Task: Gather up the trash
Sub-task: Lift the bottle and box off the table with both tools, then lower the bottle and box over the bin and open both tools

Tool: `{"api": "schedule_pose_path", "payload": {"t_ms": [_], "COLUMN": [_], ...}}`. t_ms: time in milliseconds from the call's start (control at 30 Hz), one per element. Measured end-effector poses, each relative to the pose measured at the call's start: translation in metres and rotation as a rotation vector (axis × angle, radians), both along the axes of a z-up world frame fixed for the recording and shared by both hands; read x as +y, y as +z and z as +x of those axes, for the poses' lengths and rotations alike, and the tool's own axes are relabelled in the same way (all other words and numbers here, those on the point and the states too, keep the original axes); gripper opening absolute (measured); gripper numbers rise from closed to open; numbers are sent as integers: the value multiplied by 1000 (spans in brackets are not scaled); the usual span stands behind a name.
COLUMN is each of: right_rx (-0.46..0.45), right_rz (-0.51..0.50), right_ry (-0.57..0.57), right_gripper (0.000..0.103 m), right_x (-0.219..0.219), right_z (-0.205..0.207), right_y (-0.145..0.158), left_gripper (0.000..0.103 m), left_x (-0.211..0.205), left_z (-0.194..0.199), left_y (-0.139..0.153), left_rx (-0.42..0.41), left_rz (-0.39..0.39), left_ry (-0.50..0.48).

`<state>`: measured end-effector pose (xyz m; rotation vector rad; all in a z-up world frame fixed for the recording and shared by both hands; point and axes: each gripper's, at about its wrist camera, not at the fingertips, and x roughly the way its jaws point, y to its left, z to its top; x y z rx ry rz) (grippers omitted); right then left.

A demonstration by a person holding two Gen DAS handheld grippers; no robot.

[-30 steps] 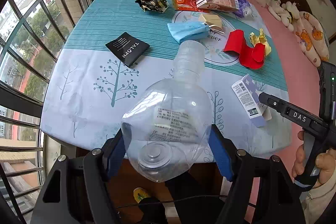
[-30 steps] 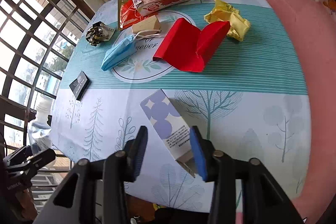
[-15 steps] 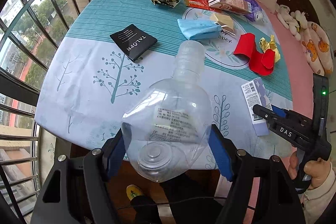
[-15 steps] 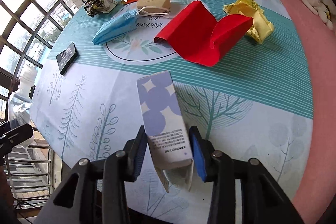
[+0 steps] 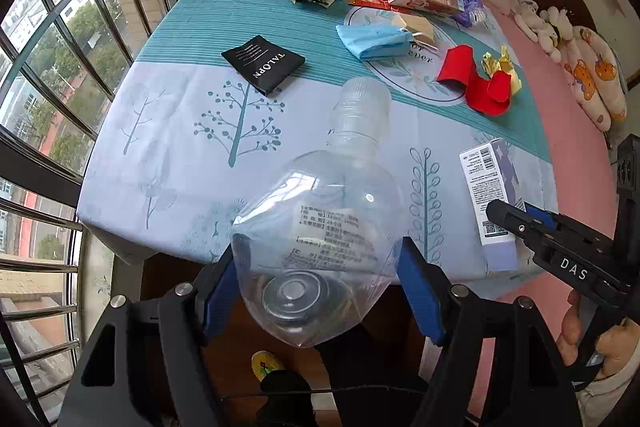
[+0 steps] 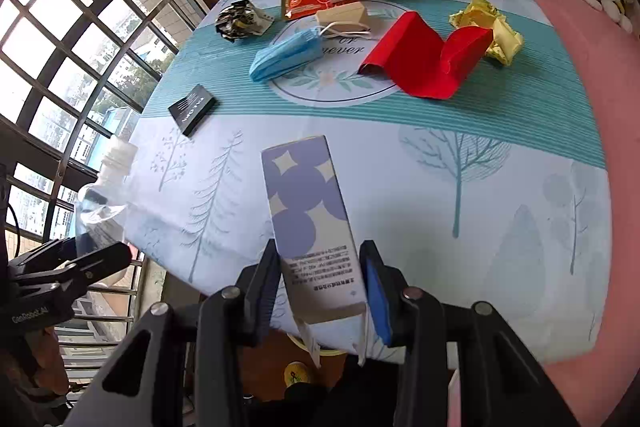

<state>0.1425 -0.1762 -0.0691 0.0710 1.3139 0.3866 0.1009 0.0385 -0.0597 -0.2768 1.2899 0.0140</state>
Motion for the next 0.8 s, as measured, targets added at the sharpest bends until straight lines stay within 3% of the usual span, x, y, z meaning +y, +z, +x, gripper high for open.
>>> {"api": "schedule_pose_path", "payload": {"t_ms": [267,433,633,800], "right_rx": [-24,7,145,221], "right_rz": [27,43,43,-5], "right_ry": [-9,-26,-61,-101], "right_gripper": [39,39,39,40], "right_x": [32,48,56,49], "right_z": [-76,-124,-162,-178], "right_y": [4,-11,-61,-112], "left_gripper": [72,72,72,72], "left_x": [9,9,0,-14], "left_z": [-53,-94,-130,-146], "left_y": [-11,-27,-55,-100], "left_rx": [-20,-36,-4,57], "left_rz": [-1,14,31,17], "left_ry": [-91,-167,-261,-312]}}
